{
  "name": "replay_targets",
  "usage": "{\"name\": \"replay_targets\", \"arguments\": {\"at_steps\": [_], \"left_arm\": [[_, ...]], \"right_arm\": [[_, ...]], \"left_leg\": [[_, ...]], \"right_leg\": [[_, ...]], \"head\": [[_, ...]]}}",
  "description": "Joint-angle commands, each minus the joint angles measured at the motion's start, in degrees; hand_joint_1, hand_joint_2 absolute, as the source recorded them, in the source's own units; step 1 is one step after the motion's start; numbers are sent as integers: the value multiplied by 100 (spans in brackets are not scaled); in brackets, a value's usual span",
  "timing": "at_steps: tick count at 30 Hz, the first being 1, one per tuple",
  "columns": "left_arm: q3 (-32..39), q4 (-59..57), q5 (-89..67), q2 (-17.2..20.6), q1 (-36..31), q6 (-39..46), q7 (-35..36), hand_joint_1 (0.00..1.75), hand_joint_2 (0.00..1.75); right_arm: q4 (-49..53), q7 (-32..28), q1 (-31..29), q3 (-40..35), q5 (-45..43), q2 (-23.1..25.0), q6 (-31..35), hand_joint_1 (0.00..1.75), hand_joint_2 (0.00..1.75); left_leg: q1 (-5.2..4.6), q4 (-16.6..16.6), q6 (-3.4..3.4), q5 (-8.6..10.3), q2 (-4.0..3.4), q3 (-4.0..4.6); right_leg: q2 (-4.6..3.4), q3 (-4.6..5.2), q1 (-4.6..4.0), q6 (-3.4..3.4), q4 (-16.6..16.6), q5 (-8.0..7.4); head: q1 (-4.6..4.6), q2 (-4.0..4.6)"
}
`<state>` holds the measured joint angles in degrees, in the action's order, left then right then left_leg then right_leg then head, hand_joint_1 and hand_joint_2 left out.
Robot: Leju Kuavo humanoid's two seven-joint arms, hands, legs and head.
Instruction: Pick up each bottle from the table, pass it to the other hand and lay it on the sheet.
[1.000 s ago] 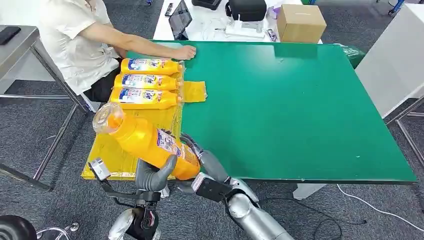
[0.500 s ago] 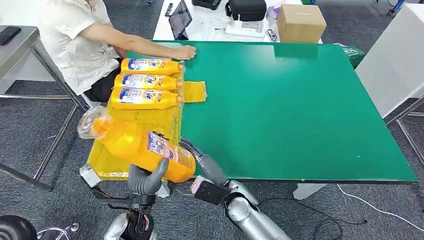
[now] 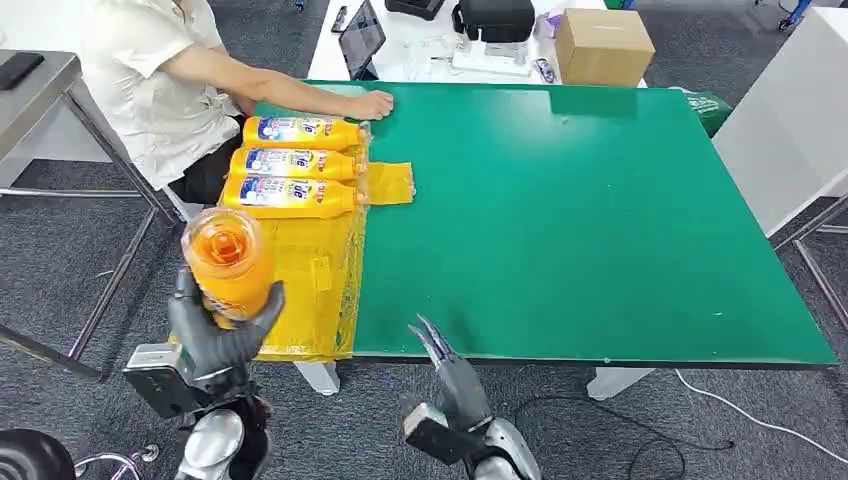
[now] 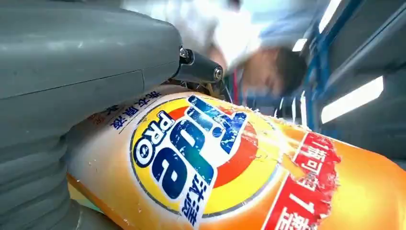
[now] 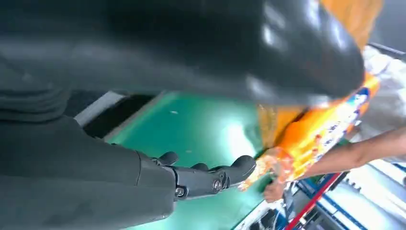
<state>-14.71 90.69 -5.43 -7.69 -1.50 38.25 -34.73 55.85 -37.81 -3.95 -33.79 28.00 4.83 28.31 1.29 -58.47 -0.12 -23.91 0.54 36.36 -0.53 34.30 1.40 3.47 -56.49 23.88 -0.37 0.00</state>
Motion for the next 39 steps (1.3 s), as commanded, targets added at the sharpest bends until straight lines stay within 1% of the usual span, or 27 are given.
{"name": "replay_targets", "arguments": {"at_steps": [1,3,5,7,8,9,10,11,12,13,14,15,17,18,19,20,22,24,27,30,32,33,34,35,36,37,39], "left_arm": [[326,-99,-137,173,-131,62,40,175,175],[326,-99,-137,173,-131,62,40,175,175],[326,-99,-137,173,-131,62,40,175,175],[927,-252,-1519,-176,-157,175,27,175,175],[897,-445,-1900,-91,-265,175,282,175,175],[1110,-735,-2904,-122,-363,175,532,175,175],[1144,-1039,-3321,-121,-508,175,739,175,175],[1196,-1665,-3841,-76,-837,175,1058,175,175],[1515,-2122,-4653,-215,-1099,175,1027,175,175],[1611,-2492,-4828,-245,-1287,175,955,175,175],[1337,-3442,-4743,-110,-1737,175,1091,175,175],[958,-4291,-4722,56,-2189,126,1328,175,175],[492,-5175,-5368,243,-2692,175,1817,175,175],[414,-5454,-5337,231,-2852,96,1920,175,175],[391,-5570,-5149,197,-2935,-128,1867,175,175],[307,-5668,-5012,190,-3013,-438,1907,175,175],[106,-5786,-5144,266,-3112,-593,2188,175,175],[26,-5903,-5217,323,-3204,-639,2337,175,175],[29,-6003,-5206,341,-3268,-700,2373,175,175],[12,-6390,-5204,341,-3487,-998,2545,152,175],[97,-6606,-5044,294,-3598,-1309,2554,127,175],[100,-6662,-5027,288,-3621,-1380,2563,120,175],[104,-6760,-4994,267,-3642,-1502,2550,91,175],[180,-6818,-4827,238,-3631,-1696,2375,73,175],[270,-6862,-4634,215,-3613,-1971,2232,45,175],[345,-6872,-4476,195,-3591,-2172,2177,37,175],[345,-6872,-4476,195,-3591,-2172,2177,37,175]], "right_arm": [[94,27,203,109,44,-191,59,0,0],[94,27,203,109,44,-191,59,0,0],[94,27,203,109,44,-191,59,0,0],[88,69,274,-5,142,-219,217,0,0],[127,29,341,-28,38,-195,222,0,0],[202,-74,393,-5,-238,-142,59,0,0],[227,-93,389,-44,-260,-114,40,0,0],[262,-130,348,-88,-321,-41,2,0,0],[282,-199,298,-119,-450,23,-131,0,0],[287,-219,256,-154,-478,61,-172,0,0],[302,-219,196,-192,-543,122,-206,0,0],[354,-219,148,-269,-645,138,-233,0,0],[225,-219,50,-327,-715,160,-284,0,0],[158,-219,17,-351,-742,145,-212,0,0],[94,-219,-1,-339,-814,145,-169,0,0],[101,-219,6,-365,-933,112,-112,0,0],[146,-219,18,-424,-1137,77,-81,0,0],[162,-219,12,-458,-1221,81,-58,0,0],[159,-219,7,-470,-1262,98,-81,0,0],[158,-219,-21,-531,-1325,117,-154,0,0],[128,-219,-40,-542,-1368,123,-220,0,0],[112,-219,-45,-544,-1381,125,-245,0,0],[83,-219,-54,-551,-1389,124,-275,0,0],[62,-219,-57,-561,-1428,122,-314,0,0],[58,-219,-60,-588,-1445,105,-309,0,0],[61,-219,-58,-614,-1472,91,-286,0,0],[61,-219,-58,-614,-1472,91,-286,0,0]], "left_leg": [[2,4,8,-9,-4,-26],[-1,3,6,-4,-5,-13],[0,3,8,-5,-2,-17],[-1,4,5,-1,-1,-9],[1,5,7,-6,-3,-22],[2,5,5,-4,-2,-17],[3,9,7,-7,0,-32],[2,8,6,-3,8,-24],[-1,11,5,1,14,-24],[1,14,6,1,14,-32],[-2,12,4,6,12,-22],[-1,13,5,3,8,-33],[2,18,5,15,32,-33],[3,17,5,17,45,-32],[1,23,7,23,56,-37],[5,13,9,29,44,-21],[5,7,6,22,11,-18],[4,7,8,19,17,-24],[3,4,2,15,-4,-17],[5,5,2,11,3,-28],[3,2,0,17,3,-12],[3,3,2,14,0,-20],[5,0,0,16,0,-9],[6,1,3,13,-4,-20],[6,2,3,15,-3,-16],[3,6,5,15,-2,-25],[3,6,3,17,-5,-19]], "right_leg": [[5,-28,-7,-16,5,9],[2,-13,-3,-10,3,4],[6,-19,-4,-12,3,6],[4,-11,-2,-8,3,3],[5,-24,-5,-14,5,6],[5,-20,-5,-11,6,5],[11,-35,-7,-18,9,9],[16,-28,-6,-14,8,8],[21,-27,-2,-12,8,7],[23,-36,-5,-18,11,7],[18,-24,-1,-13,7,3],[17,-34,-4,-19,8,4],[42,-41,-7,-25,10,0],[56,-39,-8,-24,10,1],[70,-49,-7,-27,16,1],[53,-35,-8,-17,11,-1],[24,-23,-7,-23,7,-13],[33,-31,-8,-24,7,-8],[8,-20,-6,-21,3,-11],[18,-32,-11,-30,3,-3],[13,-16,-6,-18,0,-8],[12,-23,-8,-23,0,-7],[9,-13,-8,-17,0,-10],[9,-22,-11,-24,2,-8],[9,-19,-9,-19,3,-9],[11,-29,-8,-22,6,-8],[4,-24,-5,-17,5,-11]], "head": [[0,0],[0,0],[0,0],[0,0],[0,0],[2,0],[2,0],[0,0],[0,0],[0,0],[0,0],[0,0],[4,0],[2,0],[-4,0],[-4,0],[2,0],[-2,0],[0,0],[0,0],[0,0],[2,0],[0,0],[2,0],[0,0],[0,0],[0,0]]}}
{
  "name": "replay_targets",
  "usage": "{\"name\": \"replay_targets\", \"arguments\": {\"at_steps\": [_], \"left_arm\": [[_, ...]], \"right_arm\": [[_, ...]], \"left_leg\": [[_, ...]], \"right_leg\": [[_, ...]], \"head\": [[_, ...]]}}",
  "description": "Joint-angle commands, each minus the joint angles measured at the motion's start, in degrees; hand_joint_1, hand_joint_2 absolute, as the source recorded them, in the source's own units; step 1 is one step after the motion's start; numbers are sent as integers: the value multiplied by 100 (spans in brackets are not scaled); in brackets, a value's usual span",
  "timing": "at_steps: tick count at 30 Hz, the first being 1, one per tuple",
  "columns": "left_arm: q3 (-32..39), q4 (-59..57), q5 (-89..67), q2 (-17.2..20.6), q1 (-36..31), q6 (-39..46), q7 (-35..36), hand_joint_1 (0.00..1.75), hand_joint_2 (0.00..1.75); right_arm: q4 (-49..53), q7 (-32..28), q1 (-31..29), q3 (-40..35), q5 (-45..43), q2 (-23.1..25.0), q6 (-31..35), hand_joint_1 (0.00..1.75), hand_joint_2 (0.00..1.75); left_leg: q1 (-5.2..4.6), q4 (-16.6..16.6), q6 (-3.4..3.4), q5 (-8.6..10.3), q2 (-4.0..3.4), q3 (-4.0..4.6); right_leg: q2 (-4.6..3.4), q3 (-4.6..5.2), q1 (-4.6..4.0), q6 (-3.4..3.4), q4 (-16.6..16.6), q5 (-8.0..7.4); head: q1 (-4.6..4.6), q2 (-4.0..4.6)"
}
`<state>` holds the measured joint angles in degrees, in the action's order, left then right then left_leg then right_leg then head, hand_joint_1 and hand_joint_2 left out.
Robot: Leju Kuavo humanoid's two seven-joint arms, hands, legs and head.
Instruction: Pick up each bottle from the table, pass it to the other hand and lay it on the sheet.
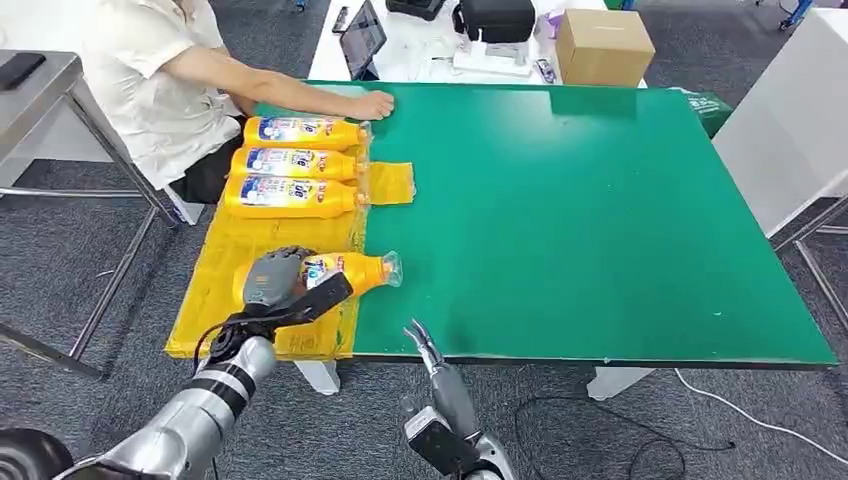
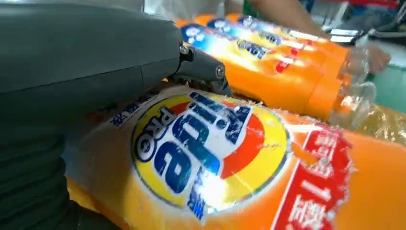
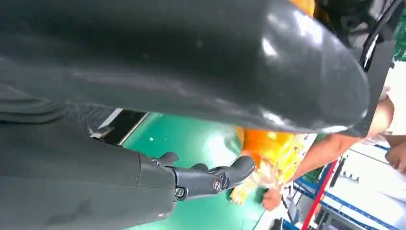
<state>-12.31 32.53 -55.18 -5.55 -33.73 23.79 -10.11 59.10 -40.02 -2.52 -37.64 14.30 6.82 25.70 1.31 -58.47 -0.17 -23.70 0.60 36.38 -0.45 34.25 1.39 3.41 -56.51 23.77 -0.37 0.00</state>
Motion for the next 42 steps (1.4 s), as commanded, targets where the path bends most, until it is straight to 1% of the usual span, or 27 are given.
{"name": "replay_targets", "arguments": {"at_steps": [1,3,5,6,7,10,11,15,18,21,23,24,25,28,31,33,35,36,38,39,40,42], "left_arm": [[105,-1057,499,-19,-367,-726,-284,37,175],[105,-1057,499,-19,-367,-726,-284,37,175],[105,-1057,499,-19,-367,-726,-284,37,175],[91,-1058,513,-24,-357,-806,-289,3,175],[88,-1055,540,-19,-352,-898,-291,0,175],[-47,-1068,519,27,-358,-1270,-303,0,175],[-88,-1061,516,42,-359,-1398,-303,0,0],[-231,-981,607,67,-342,-2060,-360,0,0],[-331,-919,736,129,-291,-2632,-625,0,0],[-349,-890,746,148,-274,-2664,-665,0,0],[-349,-890,746,148,-274,-2664,-665,0,0],[-349,-890,746,148,-274,-2664,-665,0,0],[-349,-890,746,148,-274,-2664,-665,0,0],[-349,-890,746,148,-274,-2664,-665,0,0],[-349,-890,746,148,-274,-2664,-665,0,0],[-329,-700,881,155,-142,-2608,-849,0,0],[-273,-355,1050,108,45,-2235,-1027,0,0],[-164,-4,1316,35,224,-1883,-1128,0,0],[-77,671,1503,-47,565,-875,-1590,0,0],[-54,1088,1520,-106,803,-13,-1589,0,0],[-17,1352,1540,-135,926,536,-1637,0,0],[-83,1710,1499,-151,1152,1211,-1754,0,0]], "right_arm": [[-265,2,-202,-230,-101,-107,-25,0,0],[-265,2,-202,-230,-101,-107,-25,0,0],[-265,2,-202,-230,-101,-107,-25,0,0],[-263,2,-199,-220,-165,-101,-81,0,0],[-251,2,-188,-221,-196,-117,-96,0,0],[-275,2,-199,-195,-328,-107,-157,0,0],[-214,2,-185,-183,-407,-117,-222,0,0],[-140,2,-186,-226,-422,-169,-126,0,0],[-188,2,-213,-276,-419,-198,-76,0,0],[-190,2,-216,-284,-422,-204,-66,0,0],[-190,2,-216,-284,-422,-204,-66,0,0],[-190,2,-216,-284,-422,-204,-66,0,0],[-190,2,-216,-284,-422,-204,-66,0,0],[-190,2,-216,-284,-422,-204,-66,0,0],[-190,2,-216,-284,-422,-204,-66,0,0],[-247,2,-218,-287,-438,-212,-6,0,0],[-253,2,-190,-298,-460,-238,39,0,0],[-233,2,-163,-323,-491,-262,94,0,0],[-218,2,-140,-350,-507,-259,99,0,0],[-254,2,-137,-378,-502,-225,183,0,0],[-268,2,-133,-386,-525,-204,212,0,0],[-340,2,-120,-387,-544,-161,280,0,0]], "left_leg": [[0,7,10,-5,-15,-30],[-2,6,7,-2,-5,-22],[0,4,8,-5,-13,-26],[0,7,9,-6,-14,-36],[-1,8,8,-4,-9,-35],[0,8,7,-4,-13,-39],[1,10,8,-4,-12,-42],[0,9,10,-3,-12,-53],[-2,13,11,-1,-19,-61],[-5,12,8,1,12,-66],[-2,20,13,2,-1,-75],[-6,13,8,-1,9,-75],[-3,19,12,-1,-5,-82],[-5,11,6,0,15,-78],[-3,18,10,-1,0,-84],[-5,12,7,-1,8,-81],[-5,16,10,0,4,-85],[-7,17,10,0,7,-83],[-5,23,15,-1,0,-87],[-8,13,9,-1,15,-77],[-7,16,12,-4,8,-81],[-3,7,8,-3,17,-65]], "right_leg": [[-6,-27,-5,-16,9,0],[-1,-23,-2,-10,7,0],[-6,-26,-4,-13,7,-1],[-4,-35,-6,-18,10,1],[0,-35,-4,-17,9,1],[-4,-37,-5,-16,9,0],[-3,-40,-6,-18,11,0],[-3,-53,-6,-17,12,-1],[-10,-59,-3,-17,14,-5],[5,-70,1,-10,11,1],[1,-78,-4,-20,22,-5],[5,-81,2,-10,11,1],[-3,-86,-4,-19,20,-3],[11,-86,1,-10,9,3],[2,-89,-3,-19,17,-2],[6,-87,0,-11,11,1],[3,-90,0,-13,16,-1],[5,-88,2,-11,16,-1],[4,-93,-2,-18,26,-3],[12,-83,4,-8,12,3],[9,-87,1,-13,17,3],[16,-71,0,-9,8,5]], "head": [[0,0],[-2,0],[2,0],[-2,0],[-2,0],[0,0],[0,0],[0,0],[0,0],[0,0],[0,0],[0,0],[0,0],[0,0],[0,0],[2,0],[0,0],[2,0],[0,0],[0,0],[0,0],[-2,0]]}}
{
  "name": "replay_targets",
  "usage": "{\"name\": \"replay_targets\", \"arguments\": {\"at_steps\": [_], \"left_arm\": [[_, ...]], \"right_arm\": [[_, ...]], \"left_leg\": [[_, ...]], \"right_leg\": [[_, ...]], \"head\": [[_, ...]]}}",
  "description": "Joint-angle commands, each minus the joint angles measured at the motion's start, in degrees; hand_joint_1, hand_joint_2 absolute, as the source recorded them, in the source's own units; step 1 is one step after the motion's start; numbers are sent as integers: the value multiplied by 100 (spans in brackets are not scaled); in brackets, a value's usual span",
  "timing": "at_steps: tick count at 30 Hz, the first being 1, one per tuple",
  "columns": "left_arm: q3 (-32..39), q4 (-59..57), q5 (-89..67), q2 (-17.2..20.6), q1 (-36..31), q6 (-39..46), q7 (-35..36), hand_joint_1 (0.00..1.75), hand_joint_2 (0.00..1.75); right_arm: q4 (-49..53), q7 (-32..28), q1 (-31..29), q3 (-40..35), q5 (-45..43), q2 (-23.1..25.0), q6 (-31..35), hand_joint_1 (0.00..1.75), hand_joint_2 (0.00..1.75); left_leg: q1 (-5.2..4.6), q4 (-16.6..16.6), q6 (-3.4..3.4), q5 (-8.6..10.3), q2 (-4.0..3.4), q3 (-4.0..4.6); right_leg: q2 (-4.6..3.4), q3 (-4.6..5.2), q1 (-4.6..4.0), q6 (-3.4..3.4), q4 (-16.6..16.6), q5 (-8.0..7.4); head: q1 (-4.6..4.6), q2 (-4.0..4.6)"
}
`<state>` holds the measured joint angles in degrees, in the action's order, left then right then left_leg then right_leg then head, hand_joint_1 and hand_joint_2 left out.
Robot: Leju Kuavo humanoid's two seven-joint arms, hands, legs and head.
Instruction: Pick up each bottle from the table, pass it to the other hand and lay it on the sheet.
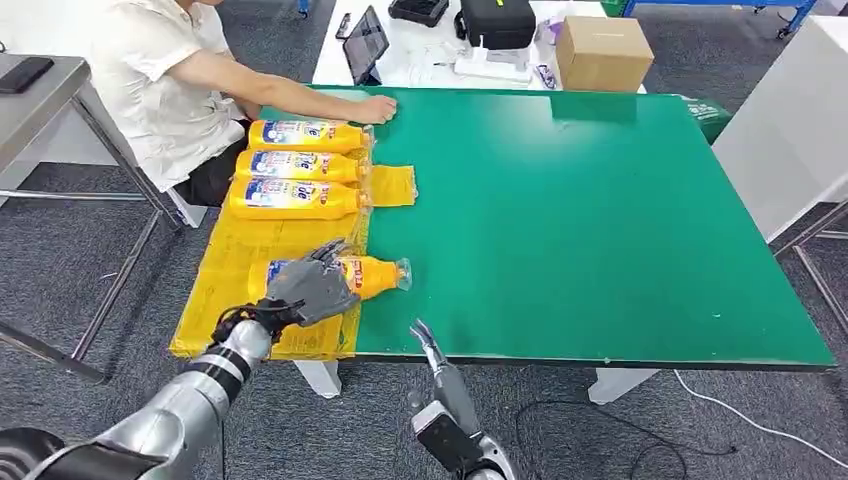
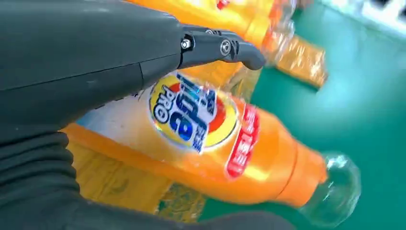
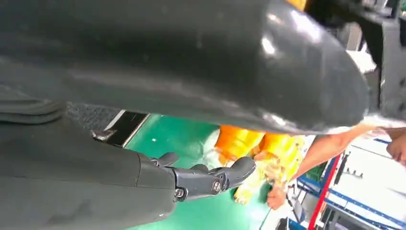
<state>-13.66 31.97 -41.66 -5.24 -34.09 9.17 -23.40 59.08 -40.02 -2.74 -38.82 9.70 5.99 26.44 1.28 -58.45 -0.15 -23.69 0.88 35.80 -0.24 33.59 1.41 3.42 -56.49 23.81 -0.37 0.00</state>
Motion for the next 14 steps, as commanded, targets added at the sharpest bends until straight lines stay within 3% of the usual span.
{"name": "replay_targets", "arguments": {"at_steps": [1,3,7,10,14], "left_arm": [[44,1902,284,-207,1280,2754,-413,0,175],[-1,2394,344,-295,1595,3083,-604,0,175],[228,3185,-23,-639,2055,3083,-870,0,175],[-212,3426,56,-478,2182,3083,-676,0,175],[16,3653,-236,-532,2279,3083,-663,0,175]], "right_arm": [[-344,2,-77,-273,-112,-78,232,0,0],[-465,2,25,-260,-140,-110,311,0,0],[-486,2,117,-274,-231,-186,383,0,0],[-479,2,118,-296,-247,-210,412,0,0],[-446,2,111,-271,-276,-202,397,0,0]], "left_leg": [[3,10,13,-13,-23,-18],[-3,6,5,-3,-8,21],[1,3,9,-13,-11,18],[1,1,9,-14,-11,35],[2,2,5,-15,-16,49]], "right_leg": [[-8,-16,-9,-23,15,6],[-3,30,0,-8,6,1],[-1,22,-4,-11,9,9],[-2,36,-5,-10,8,9],[-9,55,-5,-12,5,5]], "head": [[2,0],[2,0],[2,0],[-2,0],[0,0]]}}
